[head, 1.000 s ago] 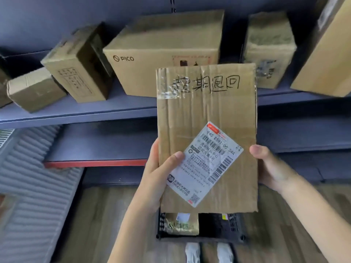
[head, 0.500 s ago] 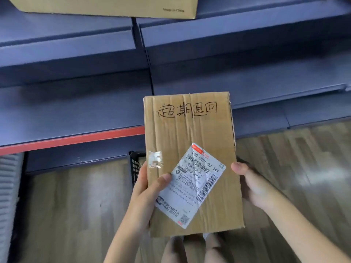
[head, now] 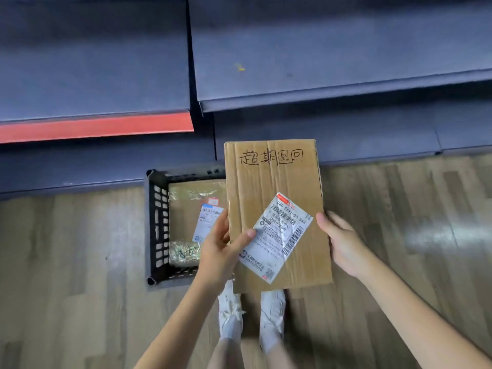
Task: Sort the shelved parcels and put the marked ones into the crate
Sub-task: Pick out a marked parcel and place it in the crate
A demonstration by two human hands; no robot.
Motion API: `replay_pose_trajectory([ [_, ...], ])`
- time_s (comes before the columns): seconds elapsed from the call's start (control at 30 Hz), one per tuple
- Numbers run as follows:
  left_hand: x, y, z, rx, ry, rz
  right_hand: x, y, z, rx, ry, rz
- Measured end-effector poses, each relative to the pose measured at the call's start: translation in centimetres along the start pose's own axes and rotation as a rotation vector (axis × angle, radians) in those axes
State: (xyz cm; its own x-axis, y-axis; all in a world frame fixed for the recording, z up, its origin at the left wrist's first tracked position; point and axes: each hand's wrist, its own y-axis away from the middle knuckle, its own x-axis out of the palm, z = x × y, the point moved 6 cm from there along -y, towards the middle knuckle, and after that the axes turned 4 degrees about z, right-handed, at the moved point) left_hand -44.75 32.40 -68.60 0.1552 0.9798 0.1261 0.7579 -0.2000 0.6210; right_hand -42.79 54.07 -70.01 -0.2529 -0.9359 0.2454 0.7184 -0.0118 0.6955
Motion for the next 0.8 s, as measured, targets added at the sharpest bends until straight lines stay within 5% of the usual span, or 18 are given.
replay_pose_trajectory([
  [0.2, -0.6, -5.8, 7.2, -0.001, -0.215, -0.113, -2.8, -5.1, -5.5, -0.070, 0.433, -0.189],
  [0.8, -3.6, -13.8, 16.5, -0.124, -0.543, -0.145, -3.4, -16.3, -15.1, 0.120, 0.821, -0.300],
])
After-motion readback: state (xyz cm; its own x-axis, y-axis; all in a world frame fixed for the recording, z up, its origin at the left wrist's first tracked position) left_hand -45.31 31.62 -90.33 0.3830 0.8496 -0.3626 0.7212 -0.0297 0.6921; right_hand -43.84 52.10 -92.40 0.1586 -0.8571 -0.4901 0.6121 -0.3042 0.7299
